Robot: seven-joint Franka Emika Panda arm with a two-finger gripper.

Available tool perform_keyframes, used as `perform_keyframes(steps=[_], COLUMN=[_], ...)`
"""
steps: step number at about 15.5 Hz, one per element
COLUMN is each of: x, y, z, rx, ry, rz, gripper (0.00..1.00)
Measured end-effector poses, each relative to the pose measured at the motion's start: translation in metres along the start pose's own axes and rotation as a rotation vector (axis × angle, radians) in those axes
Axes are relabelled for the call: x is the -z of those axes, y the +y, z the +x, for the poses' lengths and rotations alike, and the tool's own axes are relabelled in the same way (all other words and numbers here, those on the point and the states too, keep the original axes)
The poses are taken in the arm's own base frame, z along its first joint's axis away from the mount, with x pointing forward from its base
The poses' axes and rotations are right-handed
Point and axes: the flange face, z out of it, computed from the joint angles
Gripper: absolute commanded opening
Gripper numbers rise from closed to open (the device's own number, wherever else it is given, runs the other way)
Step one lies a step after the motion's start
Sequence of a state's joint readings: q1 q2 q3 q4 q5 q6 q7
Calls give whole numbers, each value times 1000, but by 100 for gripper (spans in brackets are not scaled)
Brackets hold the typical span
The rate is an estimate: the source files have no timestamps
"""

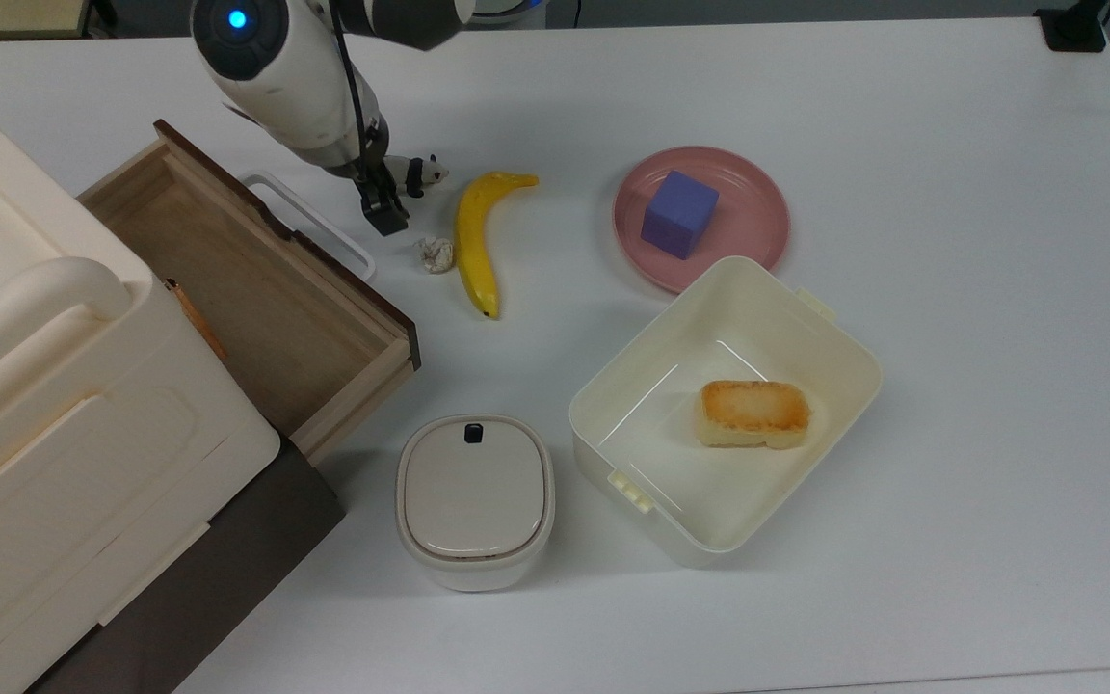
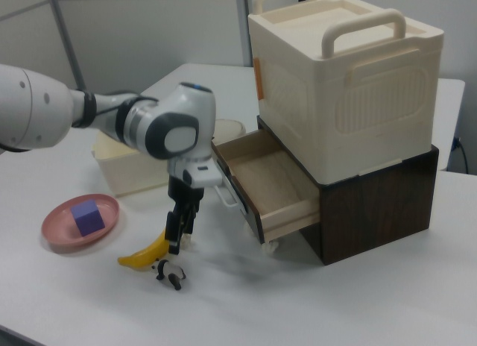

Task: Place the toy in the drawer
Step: 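Close the gripper on the panda toy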

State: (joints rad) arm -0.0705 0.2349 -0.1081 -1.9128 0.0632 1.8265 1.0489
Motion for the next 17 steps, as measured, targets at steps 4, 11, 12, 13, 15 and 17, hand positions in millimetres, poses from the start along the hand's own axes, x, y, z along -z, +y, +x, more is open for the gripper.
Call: perform_keyframes(steps=[4, 11, 12, 13, 15, 17], x=[-34, -52, -51, -46, -26, -12], y=[-5, 4, 5, 8, 26, 41], z=[-12, -24, -25, -25, -28, -28], rx=[-4, 4, 5, 8, 32, 56], ry=[16, 10, 14, 21, 17, -1], rz=[9, -26, -24, -23, -48, -63], gripper=[100, 100, 100, 100, 100, 100])
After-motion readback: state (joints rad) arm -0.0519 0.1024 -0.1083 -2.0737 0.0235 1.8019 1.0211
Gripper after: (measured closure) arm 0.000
